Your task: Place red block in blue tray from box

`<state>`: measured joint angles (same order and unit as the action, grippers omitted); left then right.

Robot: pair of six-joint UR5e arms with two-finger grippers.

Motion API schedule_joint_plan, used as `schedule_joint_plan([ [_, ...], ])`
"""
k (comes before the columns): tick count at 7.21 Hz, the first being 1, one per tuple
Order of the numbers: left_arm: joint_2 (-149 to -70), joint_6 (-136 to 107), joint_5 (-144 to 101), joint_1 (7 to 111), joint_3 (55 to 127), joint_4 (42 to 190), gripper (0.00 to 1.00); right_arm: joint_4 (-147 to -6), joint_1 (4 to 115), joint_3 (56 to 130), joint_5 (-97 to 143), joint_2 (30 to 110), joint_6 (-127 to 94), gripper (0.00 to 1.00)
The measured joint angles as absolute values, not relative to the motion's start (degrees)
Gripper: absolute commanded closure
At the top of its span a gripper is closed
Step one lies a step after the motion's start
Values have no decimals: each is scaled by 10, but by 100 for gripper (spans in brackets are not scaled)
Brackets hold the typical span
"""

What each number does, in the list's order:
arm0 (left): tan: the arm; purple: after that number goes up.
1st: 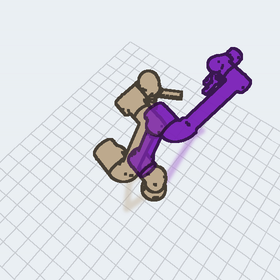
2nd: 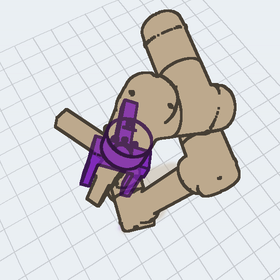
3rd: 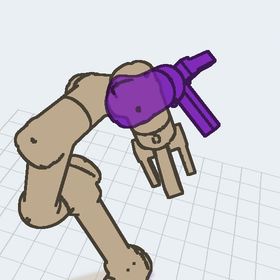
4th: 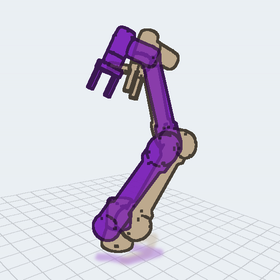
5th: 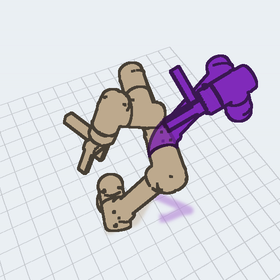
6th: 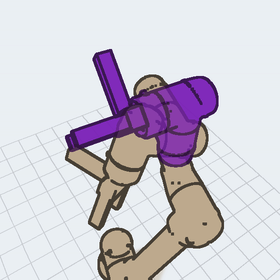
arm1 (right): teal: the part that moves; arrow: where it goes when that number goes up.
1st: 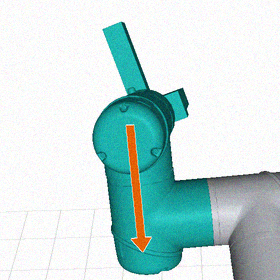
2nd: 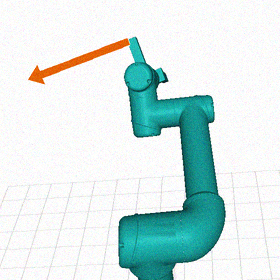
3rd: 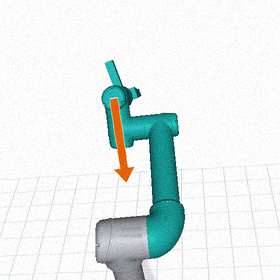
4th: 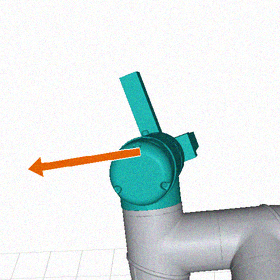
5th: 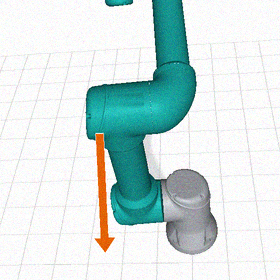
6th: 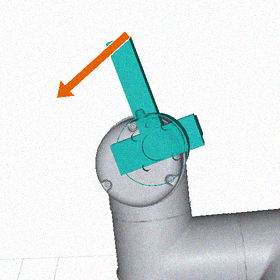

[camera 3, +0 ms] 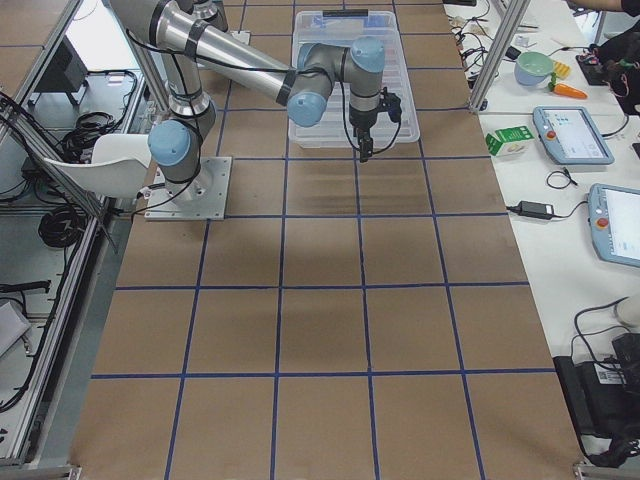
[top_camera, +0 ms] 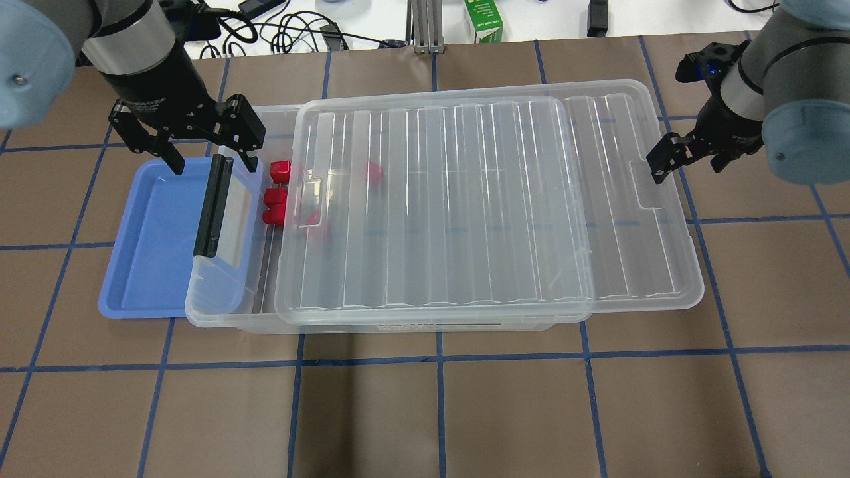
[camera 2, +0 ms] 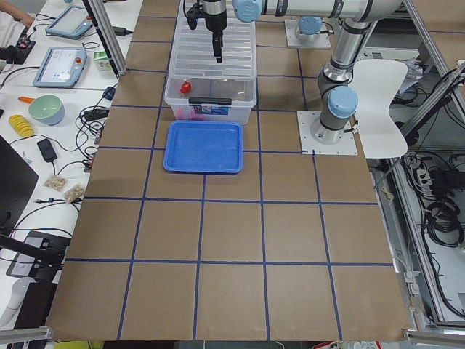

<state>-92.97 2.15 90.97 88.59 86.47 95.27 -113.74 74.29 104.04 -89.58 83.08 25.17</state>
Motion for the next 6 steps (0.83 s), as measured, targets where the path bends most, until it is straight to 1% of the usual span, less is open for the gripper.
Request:
schedule_joint_plan([
  [3,-939,21,906,884,866,944,0,-1133,707,1041,-896,832,316,1],
  [6,-979,16,905,882,875,877,0,-1131,675,1040,-896,833,360,0],
])
